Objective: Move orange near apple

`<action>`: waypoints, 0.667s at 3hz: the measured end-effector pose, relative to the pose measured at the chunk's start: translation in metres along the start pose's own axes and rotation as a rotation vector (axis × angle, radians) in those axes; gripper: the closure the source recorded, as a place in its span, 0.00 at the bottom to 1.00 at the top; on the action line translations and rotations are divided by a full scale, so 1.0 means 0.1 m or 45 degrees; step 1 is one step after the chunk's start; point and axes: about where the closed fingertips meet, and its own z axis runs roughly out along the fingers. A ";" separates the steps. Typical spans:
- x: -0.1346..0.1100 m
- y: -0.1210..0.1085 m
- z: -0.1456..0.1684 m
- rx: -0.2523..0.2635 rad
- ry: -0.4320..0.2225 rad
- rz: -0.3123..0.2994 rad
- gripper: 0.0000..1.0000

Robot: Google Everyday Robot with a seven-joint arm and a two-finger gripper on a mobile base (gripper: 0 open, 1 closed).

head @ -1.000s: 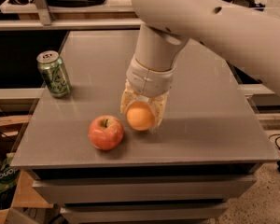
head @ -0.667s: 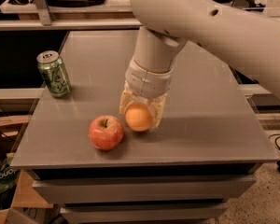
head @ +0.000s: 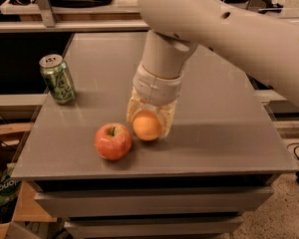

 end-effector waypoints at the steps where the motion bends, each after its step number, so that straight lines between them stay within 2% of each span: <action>1: 0.00 -0.02 0.00 0.005 -0.005 0.002 0.35; 2: 0.01 -0.03 0.00 0.008 -0.009 0.000 0.13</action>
Offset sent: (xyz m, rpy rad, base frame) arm 0.0016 0.0005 0.0016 0.0069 0.0143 0.0013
